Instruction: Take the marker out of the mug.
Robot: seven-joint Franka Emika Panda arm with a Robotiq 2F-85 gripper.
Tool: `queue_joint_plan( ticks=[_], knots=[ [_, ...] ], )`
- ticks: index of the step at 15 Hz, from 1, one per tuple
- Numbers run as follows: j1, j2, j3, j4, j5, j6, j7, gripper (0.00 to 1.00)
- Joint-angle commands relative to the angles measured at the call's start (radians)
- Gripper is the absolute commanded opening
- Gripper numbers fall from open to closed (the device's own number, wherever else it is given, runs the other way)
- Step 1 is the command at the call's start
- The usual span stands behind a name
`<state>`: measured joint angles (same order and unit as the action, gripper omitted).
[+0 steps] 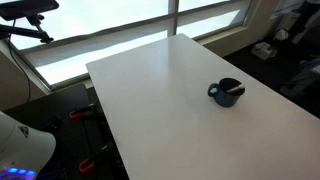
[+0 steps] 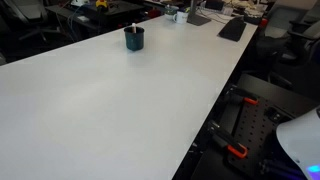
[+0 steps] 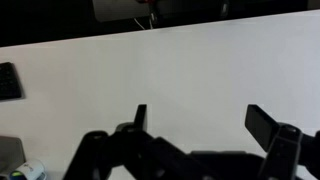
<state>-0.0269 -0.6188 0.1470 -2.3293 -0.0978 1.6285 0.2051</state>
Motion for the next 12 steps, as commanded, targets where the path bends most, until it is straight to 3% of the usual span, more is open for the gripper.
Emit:
queue_joint_plan(
  ticks=[1, 6, 12],
  knots=[
    [0.017, 0.003, -0.012, 0.003, -0.007, -0.004, 0.008, 1.0],
    [0.017, 0.003, -0.012, 0.003, -0.007, -0.004, 0.008, 1.0],
    [-0.026, 0.108, -0.014, 0.016, -0.112, 0.31, 0.065, 1.0]
  ],
)
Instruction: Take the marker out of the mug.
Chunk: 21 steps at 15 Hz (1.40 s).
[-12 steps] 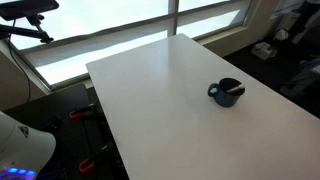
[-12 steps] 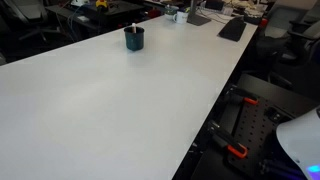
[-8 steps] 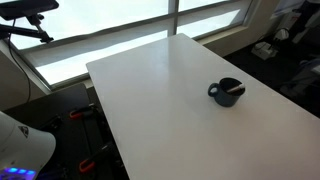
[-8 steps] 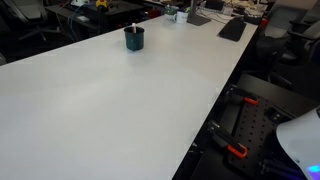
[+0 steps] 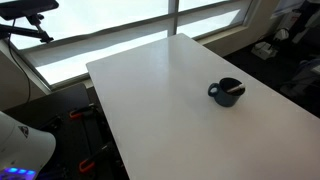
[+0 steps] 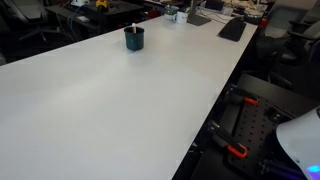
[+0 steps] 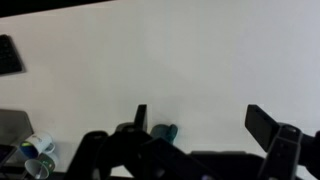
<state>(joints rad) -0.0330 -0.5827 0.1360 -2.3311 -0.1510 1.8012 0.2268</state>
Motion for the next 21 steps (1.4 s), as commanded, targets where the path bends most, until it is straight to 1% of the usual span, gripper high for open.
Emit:
queue_joint_plan(
  ticks=[1, 5, 7, 10, 13, 14, 17, 20, 21],
  knots=[
    [-0.031, 0.106, -0.004, 0.027, -0.083, 0.201, 0.061, 1.0],
    [-0.086, 0.251, 0.013, 0.072, -0.214, 0.418, 0.177, 1.0],
    [-0.103, 0.327, 0.021, 0.11, -0.291, 0.48, 0.241, 1.0],
    [-0.105, 0.454, 0.016, 0.184, -0.397, 0.503, 0.347, 1.0],
    [-0.08, 0.589, -0.019, 0.276, -0.492, 0.458, 0.461, 1.0],
    [-0.056, 0.504, -0.041, 0.192, -0.451, 0.492, 0.407, 1.0],
    [-0.046, 0.593, -0.064, 0.252, -0.472, 0.494, 0.434, 1.0],
    [-0.045, 0.599, -0.065, 0.266, -0.471, 0.49, 0.434, 1.0],
    [-0.04, 0.617, -0.071, 0.272, -0.474, 0.509, 0.444, 1.0]
  ],
)
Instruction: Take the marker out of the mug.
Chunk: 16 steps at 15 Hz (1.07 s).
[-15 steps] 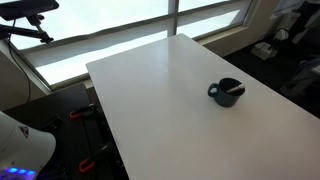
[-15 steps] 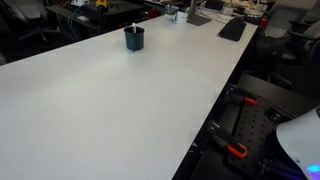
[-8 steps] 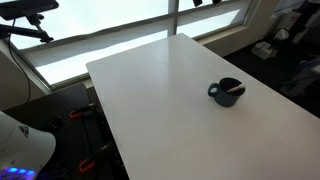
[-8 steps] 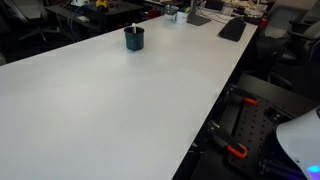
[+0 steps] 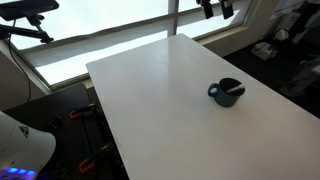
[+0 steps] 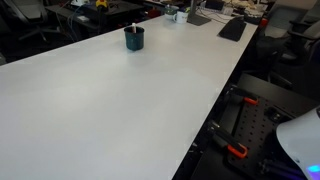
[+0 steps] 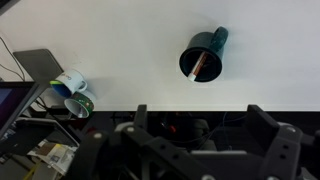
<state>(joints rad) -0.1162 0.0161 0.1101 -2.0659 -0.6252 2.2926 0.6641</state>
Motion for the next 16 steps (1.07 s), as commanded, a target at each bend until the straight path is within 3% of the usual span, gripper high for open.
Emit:
queue_joint_plan(
  ticks=[1, 10, 13, 16],
  knots=[
    [0.05, 0.055, -0.057, 0.025, -0.017, 0.039, 0.04, 1.0],
    [0.119, 0.39, -0.223, 0.242, -0.151, 0.243, 0.295, 1.0],
    [0.129, 0.5, -0.265, 0.349, -0.112, 0.268, 0.3, 1.0],
    [0.108, 0.607, -0.268, 0.462, 0.002, 0.257, 0.246, 1.0]
  ],
)
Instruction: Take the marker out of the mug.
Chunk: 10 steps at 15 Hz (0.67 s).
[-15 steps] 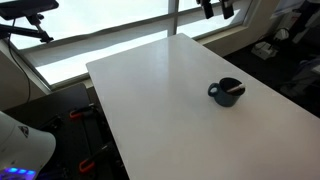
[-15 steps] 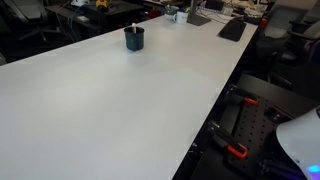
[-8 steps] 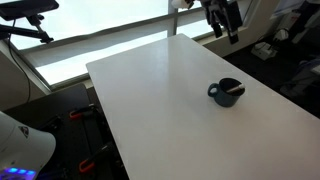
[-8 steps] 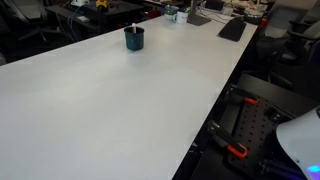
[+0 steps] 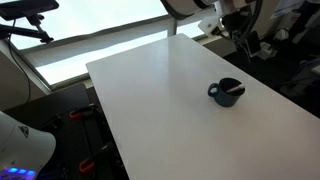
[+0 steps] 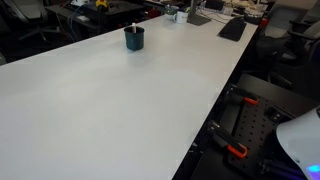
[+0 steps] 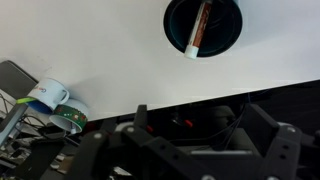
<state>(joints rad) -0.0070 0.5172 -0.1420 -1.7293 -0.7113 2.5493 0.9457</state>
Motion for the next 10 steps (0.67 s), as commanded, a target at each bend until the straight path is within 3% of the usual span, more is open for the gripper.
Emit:
queue_joint_plan(
  ticks=[1, 5, 10],
  knots=[
    [-0.012, 0.141, -0.008, 0.164, 0.147, -0.008, -0.071, 1.0],
    [-0.05, 0.28, 0.012, 0.329, 0.413, -0.046, -0.292, 1.0],
    [-0.117, 0.438, 0.005, 0.5, 0.61, -0.075, -0.533, 1.0]
  ],
)
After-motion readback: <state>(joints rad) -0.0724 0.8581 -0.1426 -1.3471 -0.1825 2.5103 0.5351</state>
